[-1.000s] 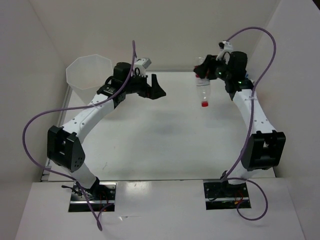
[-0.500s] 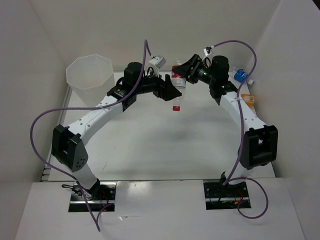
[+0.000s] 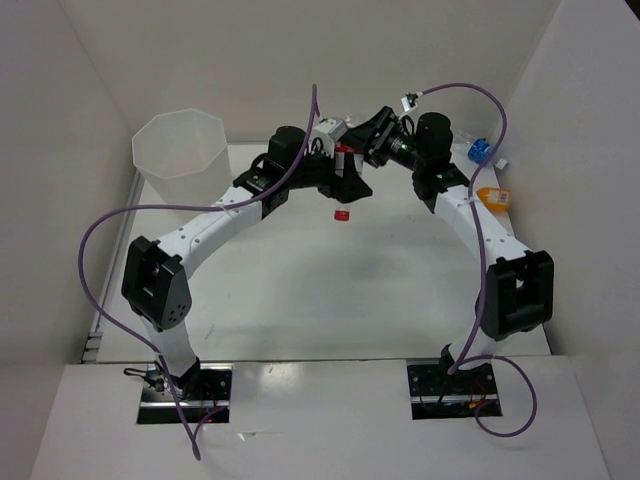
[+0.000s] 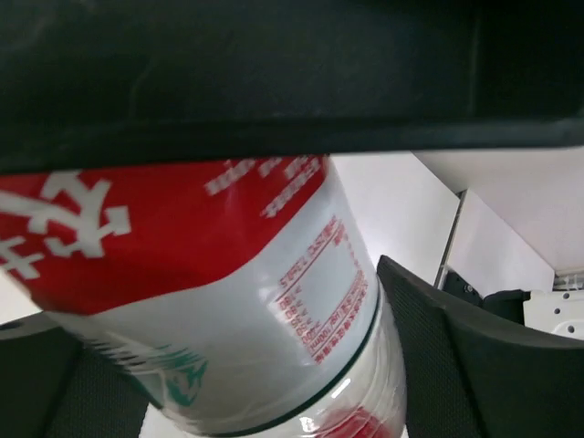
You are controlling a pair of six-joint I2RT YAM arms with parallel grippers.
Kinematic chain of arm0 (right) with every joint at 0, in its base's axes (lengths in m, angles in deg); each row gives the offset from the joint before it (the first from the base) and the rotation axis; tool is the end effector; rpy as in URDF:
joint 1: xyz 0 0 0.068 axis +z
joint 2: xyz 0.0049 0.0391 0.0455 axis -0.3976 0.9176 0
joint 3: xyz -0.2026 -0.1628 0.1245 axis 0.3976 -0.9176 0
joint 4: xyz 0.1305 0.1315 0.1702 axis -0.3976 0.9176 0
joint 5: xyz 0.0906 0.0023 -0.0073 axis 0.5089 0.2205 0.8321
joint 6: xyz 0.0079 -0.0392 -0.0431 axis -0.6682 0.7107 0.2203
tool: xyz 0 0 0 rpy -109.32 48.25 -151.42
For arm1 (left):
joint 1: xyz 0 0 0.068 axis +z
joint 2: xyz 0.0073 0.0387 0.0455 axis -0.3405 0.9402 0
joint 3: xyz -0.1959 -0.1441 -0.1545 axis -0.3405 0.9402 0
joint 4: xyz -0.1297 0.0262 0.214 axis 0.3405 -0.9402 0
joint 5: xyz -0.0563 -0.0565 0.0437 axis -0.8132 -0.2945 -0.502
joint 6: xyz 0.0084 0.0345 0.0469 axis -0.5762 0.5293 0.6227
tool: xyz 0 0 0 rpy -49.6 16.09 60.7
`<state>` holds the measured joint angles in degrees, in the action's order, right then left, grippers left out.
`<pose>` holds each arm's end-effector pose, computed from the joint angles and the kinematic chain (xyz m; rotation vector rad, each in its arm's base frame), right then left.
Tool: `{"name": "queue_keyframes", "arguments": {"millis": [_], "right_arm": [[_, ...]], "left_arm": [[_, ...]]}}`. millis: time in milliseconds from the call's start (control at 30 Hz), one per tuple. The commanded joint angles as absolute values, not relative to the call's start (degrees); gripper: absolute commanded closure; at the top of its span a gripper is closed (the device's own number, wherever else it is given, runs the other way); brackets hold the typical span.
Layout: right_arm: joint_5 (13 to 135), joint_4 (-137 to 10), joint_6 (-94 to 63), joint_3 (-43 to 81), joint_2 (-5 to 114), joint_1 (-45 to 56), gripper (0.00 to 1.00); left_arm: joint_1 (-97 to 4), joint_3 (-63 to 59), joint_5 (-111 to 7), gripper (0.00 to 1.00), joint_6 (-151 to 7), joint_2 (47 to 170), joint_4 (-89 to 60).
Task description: Put the plastic bottles in the bin
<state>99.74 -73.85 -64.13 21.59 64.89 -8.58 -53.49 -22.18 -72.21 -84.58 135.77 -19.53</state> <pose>0.3593 0.1193 0.3932 0.1448 1.8071 1.3760 0.3466 -0.2544 0.3797 0.5356 1.8484 -1.1388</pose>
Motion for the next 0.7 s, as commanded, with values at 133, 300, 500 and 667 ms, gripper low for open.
{"name": "queue_keyframes", "arguments": {"millis": [133,300,500,667], "right_arm": [[96.05,-71.94,-60.78,23.48,62.0,-6.99,0.36],[95.25,-71.41,-60.15,24.01,62.0,-6.99,0.23],[92.88,-67.29,-55.51,28.31,62.0,-6.99,0.0],[91.56,-64.38,-53.56,30.34,58.76,-11.81,0.0]], "left_arm": [[-53.48,-22.57,-71.63,0.39,-82.81,133.89,-14.53],[-53.48,-22.57,-71.63,0.44,-82.81,133.36,-15.14],[-53.48,-22.04,-66.01,0.44,-81.58,130.64,-17.77],[-49.28,-22.74,-57.49,0.47,-82.19,126.16,-23.55]]}}
